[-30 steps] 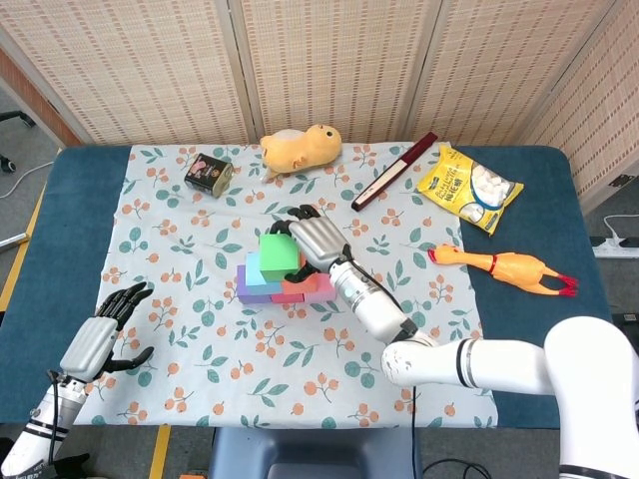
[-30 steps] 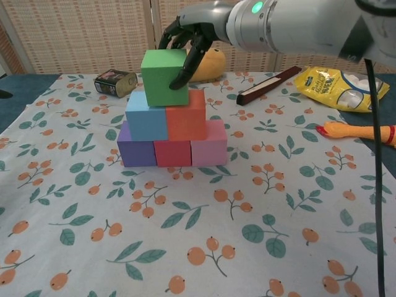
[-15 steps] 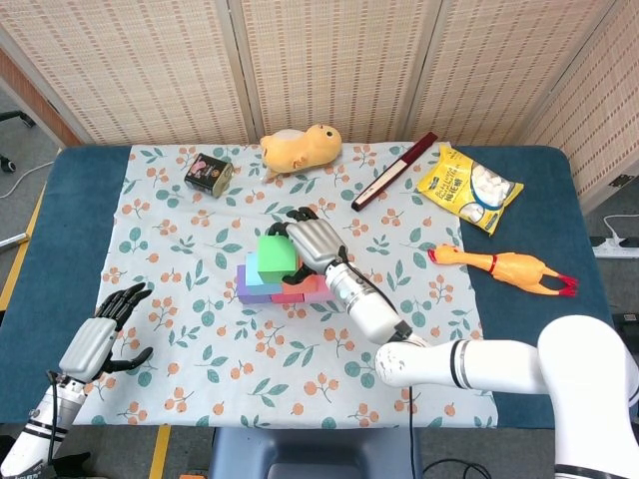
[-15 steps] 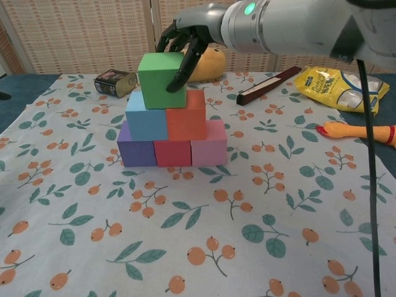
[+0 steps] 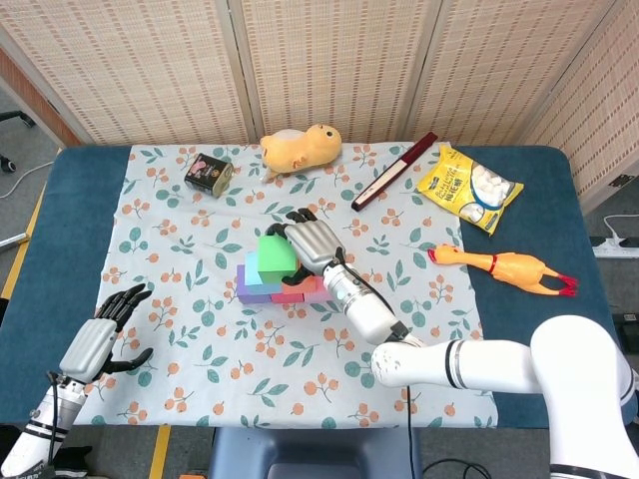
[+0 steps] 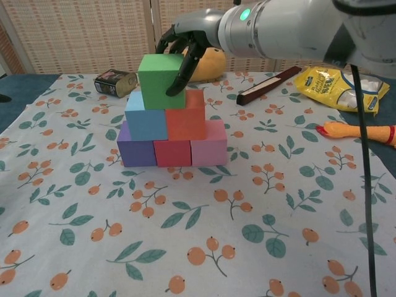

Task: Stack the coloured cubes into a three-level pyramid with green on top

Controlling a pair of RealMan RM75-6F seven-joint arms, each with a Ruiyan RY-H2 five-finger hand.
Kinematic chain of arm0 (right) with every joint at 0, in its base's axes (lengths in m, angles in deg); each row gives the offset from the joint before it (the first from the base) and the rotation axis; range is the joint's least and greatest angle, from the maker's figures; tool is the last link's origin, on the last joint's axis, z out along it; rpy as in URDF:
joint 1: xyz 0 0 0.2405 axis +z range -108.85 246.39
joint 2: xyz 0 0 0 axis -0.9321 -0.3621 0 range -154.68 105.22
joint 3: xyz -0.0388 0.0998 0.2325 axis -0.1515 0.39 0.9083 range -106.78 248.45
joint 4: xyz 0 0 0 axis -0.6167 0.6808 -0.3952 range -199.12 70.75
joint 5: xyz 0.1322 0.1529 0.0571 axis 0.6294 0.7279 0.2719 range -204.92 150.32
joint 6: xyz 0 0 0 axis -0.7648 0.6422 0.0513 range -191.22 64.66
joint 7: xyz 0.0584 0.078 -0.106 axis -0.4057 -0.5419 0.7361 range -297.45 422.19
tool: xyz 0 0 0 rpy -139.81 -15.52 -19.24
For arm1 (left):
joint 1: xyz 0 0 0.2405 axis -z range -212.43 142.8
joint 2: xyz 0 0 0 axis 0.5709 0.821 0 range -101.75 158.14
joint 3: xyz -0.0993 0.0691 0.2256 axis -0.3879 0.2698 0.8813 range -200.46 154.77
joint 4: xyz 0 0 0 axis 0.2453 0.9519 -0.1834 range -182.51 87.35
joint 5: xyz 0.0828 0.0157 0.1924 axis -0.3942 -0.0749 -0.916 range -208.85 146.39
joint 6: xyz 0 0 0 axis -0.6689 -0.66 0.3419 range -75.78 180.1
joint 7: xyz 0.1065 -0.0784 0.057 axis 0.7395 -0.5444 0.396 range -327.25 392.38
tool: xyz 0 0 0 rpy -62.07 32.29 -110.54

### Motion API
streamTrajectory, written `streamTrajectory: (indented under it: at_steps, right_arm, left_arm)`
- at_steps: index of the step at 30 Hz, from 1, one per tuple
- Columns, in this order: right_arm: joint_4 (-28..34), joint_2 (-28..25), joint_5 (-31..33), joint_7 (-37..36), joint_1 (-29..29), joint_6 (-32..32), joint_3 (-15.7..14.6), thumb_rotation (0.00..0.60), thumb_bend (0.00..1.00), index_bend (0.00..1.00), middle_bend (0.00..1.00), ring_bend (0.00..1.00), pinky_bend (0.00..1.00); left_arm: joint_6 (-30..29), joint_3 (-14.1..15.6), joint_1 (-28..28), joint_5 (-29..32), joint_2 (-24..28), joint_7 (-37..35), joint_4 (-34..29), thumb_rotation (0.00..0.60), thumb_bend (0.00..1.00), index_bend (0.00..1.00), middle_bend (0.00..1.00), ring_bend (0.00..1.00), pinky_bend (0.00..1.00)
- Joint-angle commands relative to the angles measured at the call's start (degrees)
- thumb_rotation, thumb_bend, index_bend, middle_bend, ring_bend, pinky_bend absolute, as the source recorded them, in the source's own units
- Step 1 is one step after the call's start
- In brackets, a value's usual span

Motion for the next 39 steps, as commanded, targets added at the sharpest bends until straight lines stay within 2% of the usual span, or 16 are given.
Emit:
streamTrajectory:
  at_steps: [1,5,7,16,22,26,30,33,39]
  right_arm:
    - [0.0,0.0,-0.2,0.0,-0.1,0.1,0.0,0.600,0.08,0.17,0.33,0.09,0.00]
    - [0.2,-0.2,-0.6,-0.2,-0.3,0.4,0.1,0.600,0.08,0.04,0.29,0.06,0.00]
    - [0.4,-0.3,-0.8,-0.4,-0.4,0.4,0.2,0.600,0.08,0.00,0.26,0.04,0.00]
    - [1.8,-1.5,-1.2,-0.4,-1.0,0.4,0.1,0.600,0.08,0.00,0.17,0.00,0.00]
    - [6.6,-5.7,-2.7,-1.5,-3.0,-1.3,0.7,0.600,0.08,0.00,0.10,0.00,0.00]
    - [12.3,-10.9,-4.9,-3.6,-6.6,-3.0,0.5,0.600,0.08,0.00,0.10,0.00,0.00]
    - [16.9,-16.9,-8.1,-7.5,-12.3,-2.3,-1.7,0.600,0.08,0.00,0.10,0.00,0.00]
    - [17.6,-19.8,-10.3,-10.9,-15.8,-0.2,-3.6,0.600,0.10,0.00,0.09,0.00,0.00]
    - [14.4,-21.1,-16.5,-21.2,-21.7,6.6,-4.5,0.600,0.26,0.00,0.13,0.00,0.00]
  left_arm:
    - [0.0,0.0,0.0,0.0,0.0,0.0,0.0,0.600,0.30,0.08,0.00,0.00,0.05]
    - [0.0,0.0,0.1,0.0,-0.2,0.0,0.1,0.600,0.30,0.08,0.00,0.00,0.05]
    - [0.0,0.0,0.1,-0.1,-0.2,0.1,0.2,0.600,0.30,0.08,0.00,0.00,0.05]
    - [0.7,0.0,0.7,-0.3,-0.4,1.0,0.2,0.600,0.30,0.08,0.00,0.00,0.05]
    - [4.0,-0.1,2.4,0.4,-0.5,1.2,1.0,0.600,0.30,0.08,0.00,0.00,0.05]
    - [6.4,-0.3,4.0,0.6,-0.8,0.9,1.5,0.600,0.30,0.12,0.00,0.00,0.05]
    - [9.7,-0.5,6.1,0.8,-1.1,0.0,2.3,0.600,0.30,0.21,0.00,0.00,0.05]
    - [11.9,-1.2,7.8,1.5,-1.6,0.6,2.3,0.600,0.30,0.25,0.00,0.00,0.05]
    - [18.3,-2.5,11.7,4.5,-3.1,4.0,2.8,0.600,0.31,0.26,0.00,0.00,0.05]
